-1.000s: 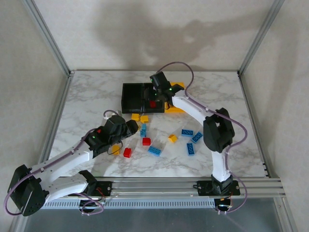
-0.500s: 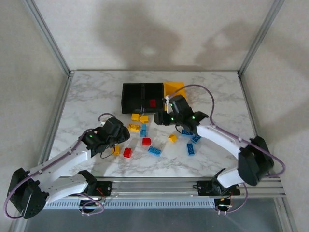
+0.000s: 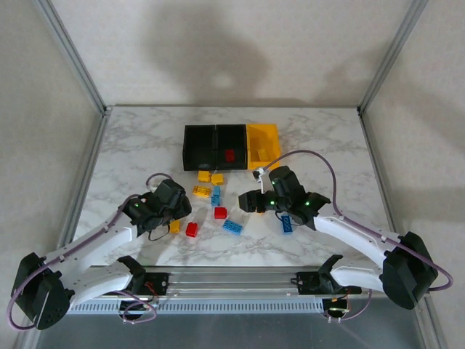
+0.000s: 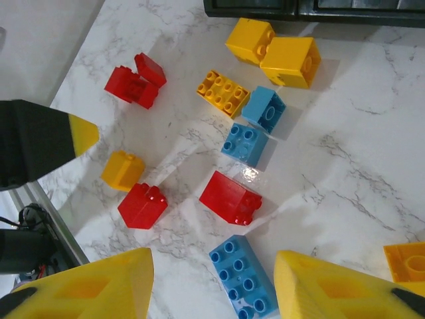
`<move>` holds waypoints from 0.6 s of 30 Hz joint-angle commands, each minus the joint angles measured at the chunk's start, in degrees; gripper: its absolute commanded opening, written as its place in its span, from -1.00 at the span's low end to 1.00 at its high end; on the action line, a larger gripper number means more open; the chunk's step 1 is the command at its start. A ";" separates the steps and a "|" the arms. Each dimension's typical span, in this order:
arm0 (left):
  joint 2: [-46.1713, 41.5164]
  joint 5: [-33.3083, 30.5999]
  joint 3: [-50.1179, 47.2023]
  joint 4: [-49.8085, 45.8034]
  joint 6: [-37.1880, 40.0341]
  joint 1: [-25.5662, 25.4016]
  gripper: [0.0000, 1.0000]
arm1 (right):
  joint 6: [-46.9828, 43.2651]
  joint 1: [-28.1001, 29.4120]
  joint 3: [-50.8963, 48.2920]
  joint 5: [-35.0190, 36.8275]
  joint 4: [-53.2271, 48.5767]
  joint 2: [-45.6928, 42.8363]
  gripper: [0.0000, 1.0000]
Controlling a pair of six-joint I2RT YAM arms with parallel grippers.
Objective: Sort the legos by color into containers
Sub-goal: Pick up the lego from the bottom-left of the table.
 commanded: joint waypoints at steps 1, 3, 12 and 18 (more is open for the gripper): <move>3.15 -1.19 -0.86 -2.28 -0.85 0.29 0.48 | 0.99 0.59 -0.81 0.01 1.25 -0.05 0.01; 5.59 -2.43 -0.84 -2.54 -1.79 -0.18 0.48 | 1.37 0.67 -1.15 0.08 1.74 -0.04 0.01; 8.40 -2.68 -5.20 1.01 -5.74 -2.19 0.52 | 1.12 0.81 -2.12 0.82 1.63 -0.82 0.01; 8.08 -1.96 -7.57 3.54 -6.21 -2.25 0.10 | 0.89 0.83 -2.09 1.33 1.68 0.36 0.00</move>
